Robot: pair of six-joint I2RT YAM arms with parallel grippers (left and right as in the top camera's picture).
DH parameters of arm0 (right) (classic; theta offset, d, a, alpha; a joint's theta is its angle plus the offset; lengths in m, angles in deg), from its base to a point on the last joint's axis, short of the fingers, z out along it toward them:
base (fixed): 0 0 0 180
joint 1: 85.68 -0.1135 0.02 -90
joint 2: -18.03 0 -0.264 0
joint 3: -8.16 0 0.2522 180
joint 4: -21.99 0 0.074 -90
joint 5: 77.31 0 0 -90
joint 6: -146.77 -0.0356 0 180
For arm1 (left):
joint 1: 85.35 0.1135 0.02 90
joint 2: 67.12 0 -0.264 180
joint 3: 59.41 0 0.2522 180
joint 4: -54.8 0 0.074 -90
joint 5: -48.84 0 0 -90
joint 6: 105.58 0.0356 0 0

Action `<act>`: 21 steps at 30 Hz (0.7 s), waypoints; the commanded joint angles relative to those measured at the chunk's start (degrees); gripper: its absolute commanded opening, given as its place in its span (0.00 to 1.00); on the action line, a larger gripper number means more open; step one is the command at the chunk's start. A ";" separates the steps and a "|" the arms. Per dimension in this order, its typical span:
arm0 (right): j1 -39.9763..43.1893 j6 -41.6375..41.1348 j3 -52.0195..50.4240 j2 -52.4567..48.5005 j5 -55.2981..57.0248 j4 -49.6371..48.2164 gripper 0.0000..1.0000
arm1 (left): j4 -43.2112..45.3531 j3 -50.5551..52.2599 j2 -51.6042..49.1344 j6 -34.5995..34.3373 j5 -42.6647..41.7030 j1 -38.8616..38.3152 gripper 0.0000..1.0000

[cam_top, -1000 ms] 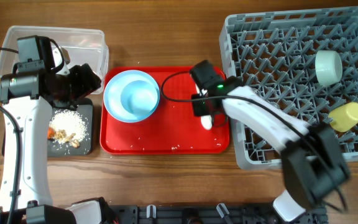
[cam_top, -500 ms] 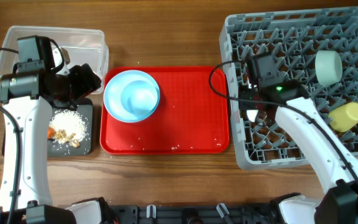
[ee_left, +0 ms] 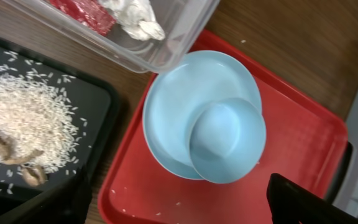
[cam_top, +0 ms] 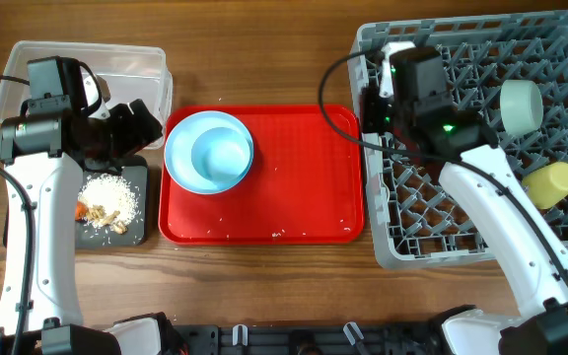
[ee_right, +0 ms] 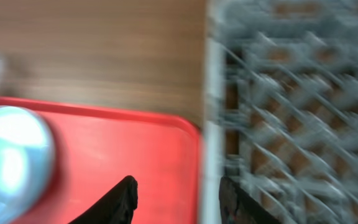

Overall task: Sort waste into correct bins and load items into the dishwasher rack
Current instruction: 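Move the right gripper to the small blue bowl and grasp its rim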

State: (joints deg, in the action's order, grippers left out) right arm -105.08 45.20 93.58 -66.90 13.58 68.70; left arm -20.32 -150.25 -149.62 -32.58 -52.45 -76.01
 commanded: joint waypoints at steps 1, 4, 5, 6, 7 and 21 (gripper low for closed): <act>-5.11 0.66 0.81 -1.51 -6.12 -0.07 0.47 | -0.55 0.04 -0.35 0.28 6.45 -0.11 0.93; -11.85 1.36 0.90 -7.89 -7.87 -1.46 0.48 | -0.72 0.04 -0.35 0.07 7.93 -0.11 0.94; -14.51 1.60 1.36 -10.73 -7.78 -2.97 0.51 | -0.87 0.04 -0.35 0.07 7.96 -0.11 0.94; -15.82 1.62 1.97 -12.37 -7.78 -3.87 0.55 | -1.09 0.04 -0.35 0.07 7.96 -0.11 0.94; -17.46 1.46 2.99 -14.64 -7.78 -5.31 0.57 | -1.20 0.04 -0.35 0.07 7.96 -0.11 0.94; -23.39 -10.95 5.05 -30.95 -0.68 -18.60 0.30 | -2.38 0.04 -0.35 0.07 7.91 -0.11 0.94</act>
State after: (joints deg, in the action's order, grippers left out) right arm -128.45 36.21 97.51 -96.82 10.06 49.55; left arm -22.55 -150.25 -149.64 -32.60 -45.28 -76.01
